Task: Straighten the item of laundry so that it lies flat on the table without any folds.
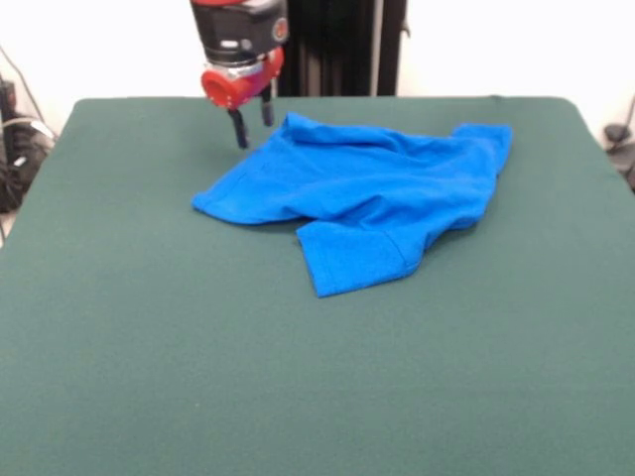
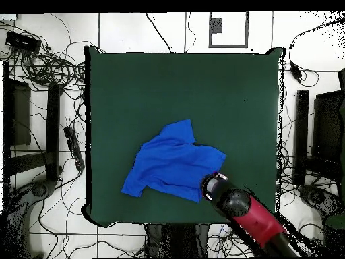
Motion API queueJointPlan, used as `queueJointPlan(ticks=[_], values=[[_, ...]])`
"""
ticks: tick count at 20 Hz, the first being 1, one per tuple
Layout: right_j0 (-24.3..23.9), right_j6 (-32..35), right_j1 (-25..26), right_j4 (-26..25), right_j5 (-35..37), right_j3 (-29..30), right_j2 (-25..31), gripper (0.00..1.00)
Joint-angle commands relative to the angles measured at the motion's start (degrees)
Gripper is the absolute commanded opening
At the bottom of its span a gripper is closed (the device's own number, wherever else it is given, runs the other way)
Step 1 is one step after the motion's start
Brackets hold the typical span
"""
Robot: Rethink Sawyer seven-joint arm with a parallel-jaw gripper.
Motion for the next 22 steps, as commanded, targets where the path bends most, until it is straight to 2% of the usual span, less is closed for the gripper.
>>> queueJointPlan(ticks=[1, 5, 11, 17, 22], values=[[-4.0, -6.5, 4.1, -3.9, 3.1, -1.7, 9.9, 1.0], [-4.6, -3.5, 4.5, -4.0, 2.8, -0.1, 11.2, 1.0], [-1.0, 1.6, 5.6, -2.0, 0.6, 0.5, 11.1, 1.0], [1.8, 2.5, 6.7, -2.0, -1.2, 0.1, 10.2, 1.0], [2.7, 3.0, 5.3, -1.5, -0.8, 1.5, 11.1, 1.0]])
